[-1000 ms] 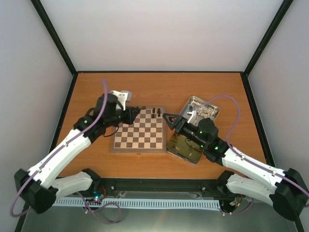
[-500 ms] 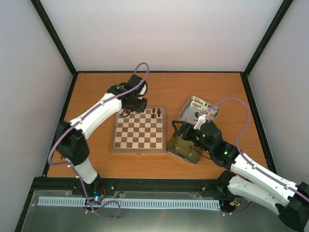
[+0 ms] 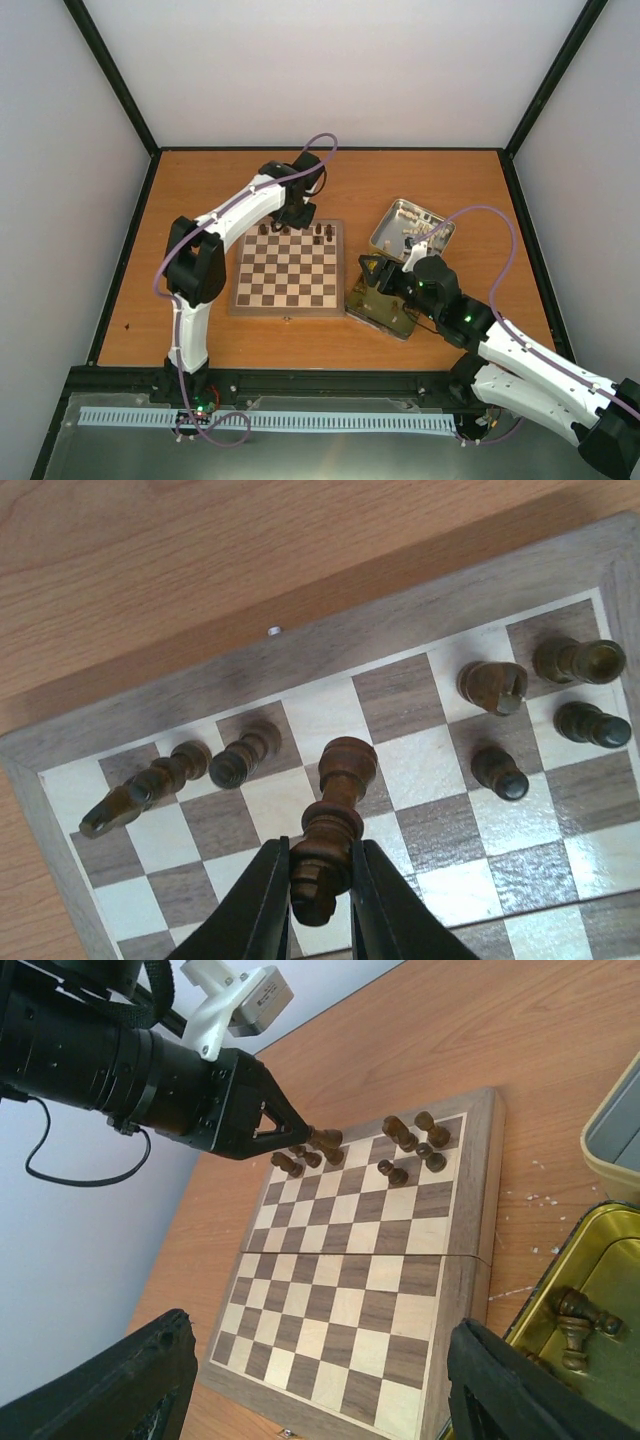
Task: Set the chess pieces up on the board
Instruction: Place the chess piece on the chessboard.
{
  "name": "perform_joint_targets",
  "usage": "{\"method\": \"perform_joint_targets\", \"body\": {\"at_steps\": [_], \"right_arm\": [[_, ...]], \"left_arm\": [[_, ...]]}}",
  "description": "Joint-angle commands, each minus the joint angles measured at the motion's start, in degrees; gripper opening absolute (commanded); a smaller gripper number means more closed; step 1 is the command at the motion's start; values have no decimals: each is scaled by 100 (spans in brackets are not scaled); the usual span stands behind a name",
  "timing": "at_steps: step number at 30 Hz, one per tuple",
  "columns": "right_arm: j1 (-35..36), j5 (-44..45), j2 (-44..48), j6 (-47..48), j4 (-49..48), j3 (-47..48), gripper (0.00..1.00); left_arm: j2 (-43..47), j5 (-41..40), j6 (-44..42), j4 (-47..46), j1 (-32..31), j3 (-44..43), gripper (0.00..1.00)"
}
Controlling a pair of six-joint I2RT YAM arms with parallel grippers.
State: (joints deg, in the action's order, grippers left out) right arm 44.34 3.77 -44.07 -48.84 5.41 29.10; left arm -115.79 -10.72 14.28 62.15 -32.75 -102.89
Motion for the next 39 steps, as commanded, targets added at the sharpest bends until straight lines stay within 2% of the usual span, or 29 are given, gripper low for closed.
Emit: {"method": "perform_joint_targets", "body": {"at_steps": [1,10,25,39], "right_arm": [[-18,138,57,96,-6,-120,69],[-22,133,36,103,-39,-182,69],[-22,67,-20,61,-101,-243,69],[-22,10,-49,54,-155,-274,69]], "left_arm": [[-301,-191,-206,338,-29,-469,3],[-687,-531,-221,624,-28,-813,9],[-997,-351,-321,557,-29,-895,9],[-1085,-315,-312,578,-29,-1073,19]]}}
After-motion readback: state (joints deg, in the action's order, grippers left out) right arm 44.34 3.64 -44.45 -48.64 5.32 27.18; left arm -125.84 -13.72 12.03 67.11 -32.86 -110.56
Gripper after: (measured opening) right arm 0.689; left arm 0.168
